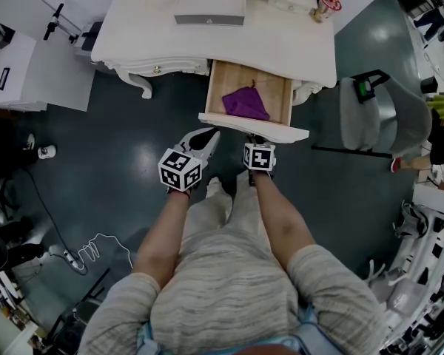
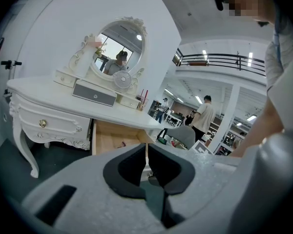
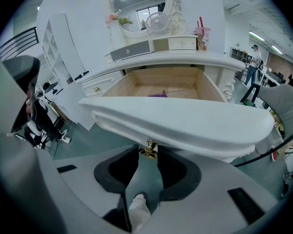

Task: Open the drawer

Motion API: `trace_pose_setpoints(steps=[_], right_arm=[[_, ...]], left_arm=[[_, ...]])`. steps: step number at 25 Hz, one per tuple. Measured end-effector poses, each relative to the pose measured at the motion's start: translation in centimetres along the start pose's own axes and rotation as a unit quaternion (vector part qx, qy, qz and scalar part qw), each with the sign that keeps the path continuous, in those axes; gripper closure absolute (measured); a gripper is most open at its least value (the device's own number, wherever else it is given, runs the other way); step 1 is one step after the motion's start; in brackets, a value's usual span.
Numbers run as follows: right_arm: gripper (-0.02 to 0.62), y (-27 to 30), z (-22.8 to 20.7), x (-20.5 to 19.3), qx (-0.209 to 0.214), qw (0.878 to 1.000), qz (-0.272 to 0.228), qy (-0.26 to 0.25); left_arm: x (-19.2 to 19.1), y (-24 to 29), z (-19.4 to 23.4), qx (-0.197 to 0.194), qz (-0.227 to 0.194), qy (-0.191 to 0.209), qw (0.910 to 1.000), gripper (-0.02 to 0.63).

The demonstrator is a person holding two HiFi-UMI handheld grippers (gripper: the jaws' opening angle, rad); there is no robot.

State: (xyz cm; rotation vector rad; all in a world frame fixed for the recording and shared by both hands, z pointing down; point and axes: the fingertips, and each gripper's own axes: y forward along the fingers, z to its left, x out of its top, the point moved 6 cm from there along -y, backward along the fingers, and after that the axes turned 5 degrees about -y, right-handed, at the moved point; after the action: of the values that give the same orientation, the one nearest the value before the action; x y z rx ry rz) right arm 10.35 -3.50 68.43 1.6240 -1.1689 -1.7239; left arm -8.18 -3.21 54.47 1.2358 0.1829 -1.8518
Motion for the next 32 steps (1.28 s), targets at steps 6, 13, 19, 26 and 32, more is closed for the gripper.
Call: trace_pose_setpoints(steps=[6,13,19,26,32], right_arm=[[0.477,0.0,0.0,-0.1,0.003,1.000,0.005,-0.009],[0.489,-0.5,-0.1,-0.1,0.001,1.000,0.025,-0.016],[0.525,-1.1,-0.3,0.2,-0.005,0.999,0.041,-0.023],[0.577,-2.8,0.4,0.8,0.010,0.999,0.018,-0.033],[0.583,-5.0,0.9,1.9,0.036,0.999,-0.012,-0.032]], left_arm=[[-0.1,-0.4,0.1,0.001,0.003,0.002,1.0000,0.578],[0.0,-0.6,0.1,-0.001,0.007,0.005,1.0000,0.578],[0.7,-0.8,0.0,-0.003,0.004,0.011,0.9999,0.578],[1.5,-1.2,0.2,-0.006,0.001,0.018,0.9998,0.578],[2.2,-1.6,0.1,-0.010,0.003,0.028,0.9995,0.578]])
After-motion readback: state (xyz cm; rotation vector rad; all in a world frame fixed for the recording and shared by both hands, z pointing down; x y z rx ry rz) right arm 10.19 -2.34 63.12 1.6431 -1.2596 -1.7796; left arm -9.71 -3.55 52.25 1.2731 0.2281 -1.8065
